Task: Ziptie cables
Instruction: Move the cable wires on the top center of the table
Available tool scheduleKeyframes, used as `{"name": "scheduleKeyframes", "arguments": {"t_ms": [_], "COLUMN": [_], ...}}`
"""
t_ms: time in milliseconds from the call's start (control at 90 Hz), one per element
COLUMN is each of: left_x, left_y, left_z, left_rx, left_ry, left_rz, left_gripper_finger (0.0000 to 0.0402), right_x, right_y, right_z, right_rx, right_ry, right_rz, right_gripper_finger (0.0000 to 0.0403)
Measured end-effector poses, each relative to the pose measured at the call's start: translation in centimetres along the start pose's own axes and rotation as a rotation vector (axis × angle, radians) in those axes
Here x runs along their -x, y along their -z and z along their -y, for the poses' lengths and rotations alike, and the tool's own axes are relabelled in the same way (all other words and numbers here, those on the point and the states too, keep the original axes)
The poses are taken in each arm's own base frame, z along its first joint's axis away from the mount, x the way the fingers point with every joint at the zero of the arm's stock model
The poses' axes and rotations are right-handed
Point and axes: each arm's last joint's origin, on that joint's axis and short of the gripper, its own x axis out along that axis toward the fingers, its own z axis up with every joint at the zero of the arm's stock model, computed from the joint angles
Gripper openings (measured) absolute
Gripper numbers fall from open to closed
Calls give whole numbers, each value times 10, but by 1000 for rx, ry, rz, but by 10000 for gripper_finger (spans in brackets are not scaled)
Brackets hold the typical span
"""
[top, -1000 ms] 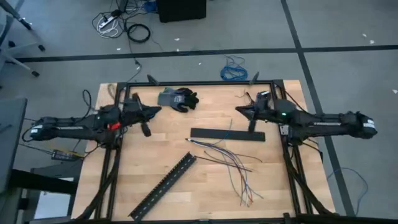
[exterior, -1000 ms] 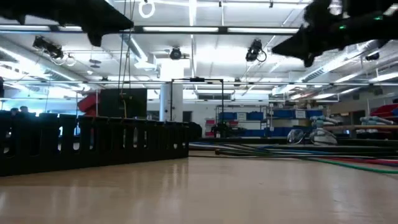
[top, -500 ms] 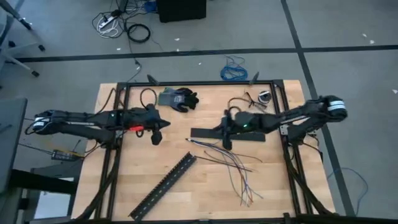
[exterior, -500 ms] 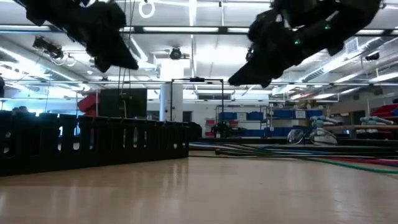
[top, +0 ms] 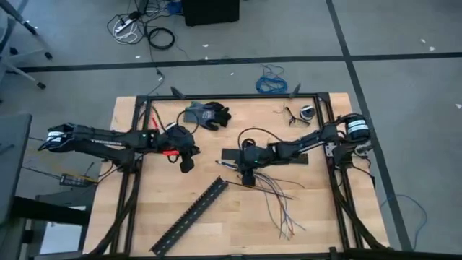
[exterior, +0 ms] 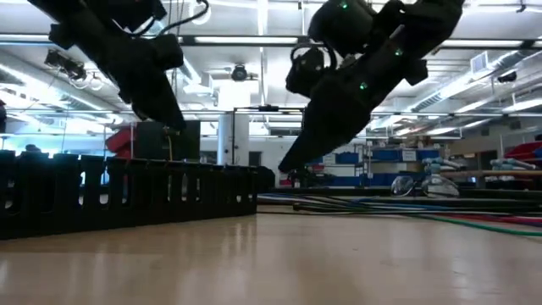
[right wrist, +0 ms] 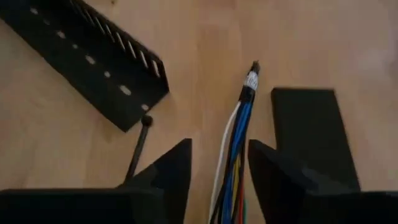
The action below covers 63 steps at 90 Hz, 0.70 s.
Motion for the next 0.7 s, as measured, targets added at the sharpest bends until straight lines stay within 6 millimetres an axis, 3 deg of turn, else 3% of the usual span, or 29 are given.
{"name": "scheduleKeyframes", "arguments": {"t_ms": [189, 511, 600, 700], "left_x": [-10, -12, -12, -12], "left_y": [1, -1, -1, -1], "left_z": [1, 2, 2, 2], "left_rx": [-45, -83, -82, -82], "left_ry": [-4, 0, -1, 0], "left_rz": [-18, 0, 1, 4], "left_gripper_finger": [128, 132, 132, 132], "right_x": [-8, -24, -23, -18], "right_y": [3, 20, 21, 18], "right_z": [6, 4, 3, 2], "right_rx": [-33, -101, -114, -85], "right_ry": [25, 61, 109, 135], "right_rz": [-19, -85, -89, -79], "right_gripper_finger": [173, 157, 121, 36]}}
